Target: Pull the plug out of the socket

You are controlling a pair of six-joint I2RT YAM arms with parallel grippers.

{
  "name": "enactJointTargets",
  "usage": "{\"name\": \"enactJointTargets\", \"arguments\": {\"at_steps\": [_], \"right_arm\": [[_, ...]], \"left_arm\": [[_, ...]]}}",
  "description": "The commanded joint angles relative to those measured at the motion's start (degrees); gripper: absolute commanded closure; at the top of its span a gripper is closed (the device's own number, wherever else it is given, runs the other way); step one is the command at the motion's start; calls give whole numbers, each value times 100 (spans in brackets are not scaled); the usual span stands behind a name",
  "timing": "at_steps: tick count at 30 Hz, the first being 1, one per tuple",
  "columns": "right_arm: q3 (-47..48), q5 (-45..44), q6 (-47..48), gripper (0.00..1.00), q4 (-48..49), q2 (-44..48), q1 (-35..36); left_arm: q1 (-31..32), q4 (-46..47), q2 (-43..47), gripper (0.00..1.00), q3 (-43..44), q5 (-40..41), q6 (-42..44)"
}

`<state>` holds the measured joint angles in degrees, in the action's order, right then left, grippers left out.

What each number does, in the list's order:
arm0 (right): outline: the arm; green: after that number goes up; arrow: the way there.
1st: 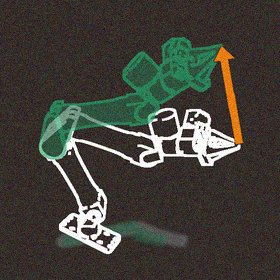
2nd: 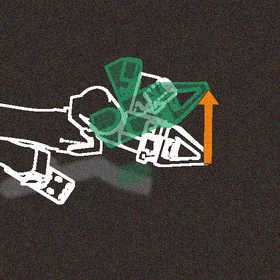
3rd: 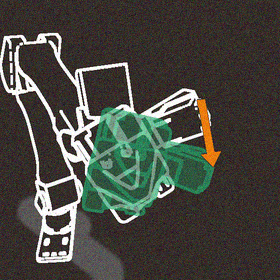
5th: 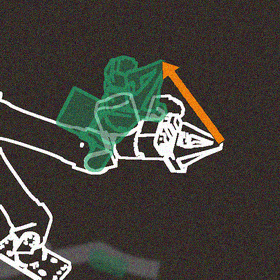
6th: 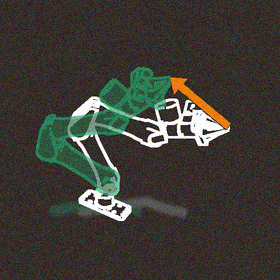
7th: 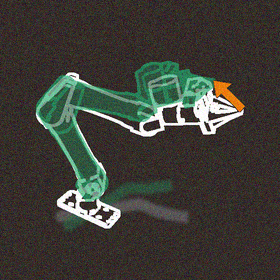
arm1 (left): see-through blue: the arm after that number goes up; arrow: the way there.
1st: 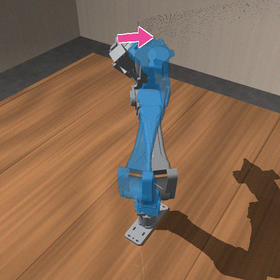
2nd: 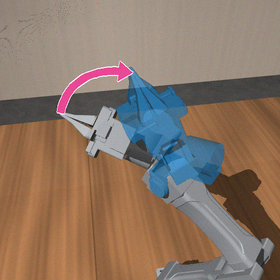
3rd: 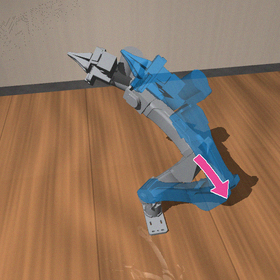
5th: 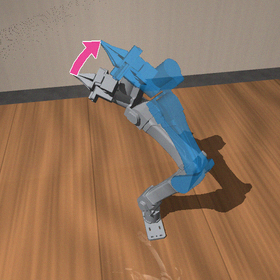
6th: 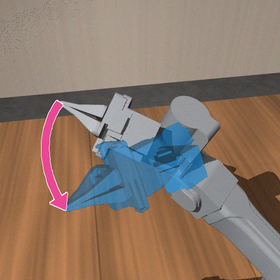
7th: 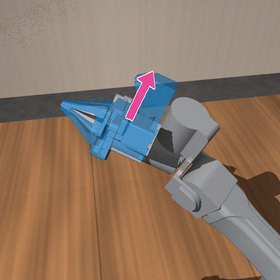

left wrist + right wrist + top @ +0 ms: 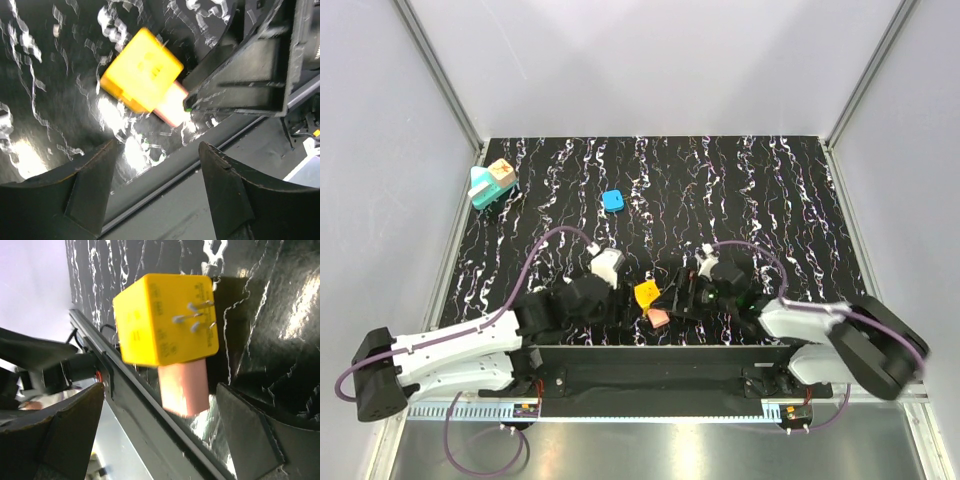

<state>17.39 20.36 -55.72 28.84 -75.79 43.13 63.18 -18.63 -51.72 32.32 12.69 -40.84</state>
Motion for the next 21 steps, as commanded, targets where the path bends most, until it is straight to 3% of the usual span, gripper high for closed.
{"name": "enactJointTargets", "arguments": {"at_steps": [1, 5, 14, 17, 21], "right_arm": [[344, -375, 985, 0, -2023, 1128, -226], [99, -77, 1126, 0, -2682, 2075, -481], [-833, 573, 642, 0, -2217, 3192, -499], [-948, 907, 650, 2, -1848, 3001, -499], [-878, 1268, 703, 14, -1338, 2368, -499]], "left_arm": [[28, -307, -285, 27, 785, -38, 1307], [28, -527, -759, 23, 1320, -240, 2131], [-200, -642, -2164, 13, 1874, -530, 3424], [-394, -519, -2534, 14, 1980, -803, 3591], [-560, -344, -2799, 15, 2077, -1048, 3706]]}}
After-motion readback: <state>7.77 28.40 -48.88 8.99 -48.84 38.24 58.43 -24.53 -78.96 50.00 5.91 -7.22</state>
